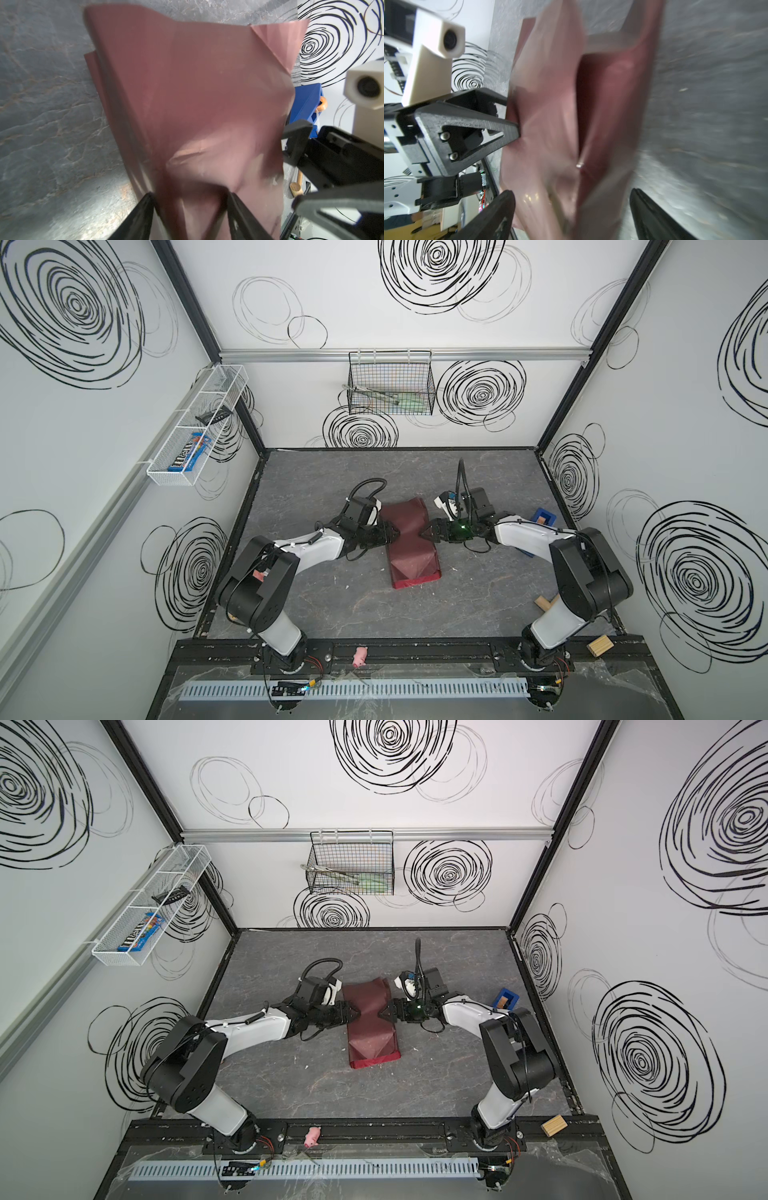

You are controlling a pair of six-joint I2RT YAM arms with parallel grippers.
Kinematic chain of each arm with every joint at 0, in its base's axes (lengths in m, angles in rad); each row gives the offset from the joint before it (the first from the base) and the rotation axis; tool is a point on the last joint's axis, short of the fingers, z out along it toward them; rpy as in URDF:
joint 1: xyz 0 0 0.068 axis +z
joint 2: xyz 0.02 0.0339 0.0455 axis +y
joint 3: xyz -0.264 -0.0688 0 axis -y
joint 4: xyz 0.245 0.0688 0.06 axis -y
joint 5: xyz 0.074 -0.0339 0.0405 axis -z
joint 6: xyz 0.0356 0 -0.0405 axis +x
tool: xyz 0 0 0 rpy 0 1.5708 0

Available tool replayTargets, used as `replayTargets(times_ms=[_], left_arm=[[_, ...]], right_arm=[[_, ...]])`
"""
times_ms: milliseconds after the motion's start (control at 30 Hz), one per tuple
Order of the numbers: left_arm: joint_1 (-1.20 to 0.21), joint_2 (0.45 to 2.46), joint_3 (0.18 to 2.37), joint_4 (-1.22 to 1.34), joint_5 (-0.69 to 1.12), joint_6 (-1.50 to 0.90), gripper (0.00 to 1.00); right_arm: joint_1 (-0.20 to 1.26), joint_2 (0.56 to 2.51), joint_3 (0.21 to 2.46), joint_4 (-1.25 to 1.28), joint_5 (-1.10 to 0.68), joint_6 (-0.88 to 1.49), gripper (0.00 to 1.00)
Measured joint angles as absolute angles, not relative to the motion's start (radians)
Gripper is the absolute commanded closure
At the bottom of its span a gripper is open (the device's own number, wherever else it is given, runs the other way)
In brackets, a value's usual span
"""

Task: Wrap a gift box in wrapping paper
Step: Smooth out the wrapping paper on the gift box, then tear off the tape with the cutter.

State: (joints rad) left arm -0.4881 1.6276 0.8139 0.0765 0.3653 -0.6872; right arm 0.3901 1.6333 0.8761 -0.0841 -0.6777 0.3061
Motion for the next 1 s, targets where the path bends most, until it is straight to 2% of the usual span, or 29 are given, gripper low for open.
replayTargets(times_ms=[67,200,433,667,933,1000], left_arm=[[-0.49,1.631,0.814,0.084,0.364,-0.686,0.41],[-0.491,1.638,0.814,0.099,0.362,-0.68,0.41],[-0.497,1.657,0.833,0.104,0.348,-0.653,0.4],[-0.498,1.674,0.853,0.104,0.337,-0.635,0.39],[-0.497,1.685,0.864,0.103,0.331,-0.625,0.39],[-0.497,1.686,0.864,0.104,0.331,-0.624,0.38]], right_arm=[[0.347,1.606,0.876,-0.106,-0.675,0.305,0.0],[0.224,1.516,0.876,-0.157,-0.678,0.306,0.03],[-0.123,1.348,0.876,-0.219,-0.655,0.351,0.03],[-0.363,1.285,0.783,-0.114,-0.62,0.458,0.0],[-0.523,1.364,0.723,-0.062,-0.617,0.48,0.1],[-0.545,1.361,0.696,-0.054,-0.62,0.477,0.2]])
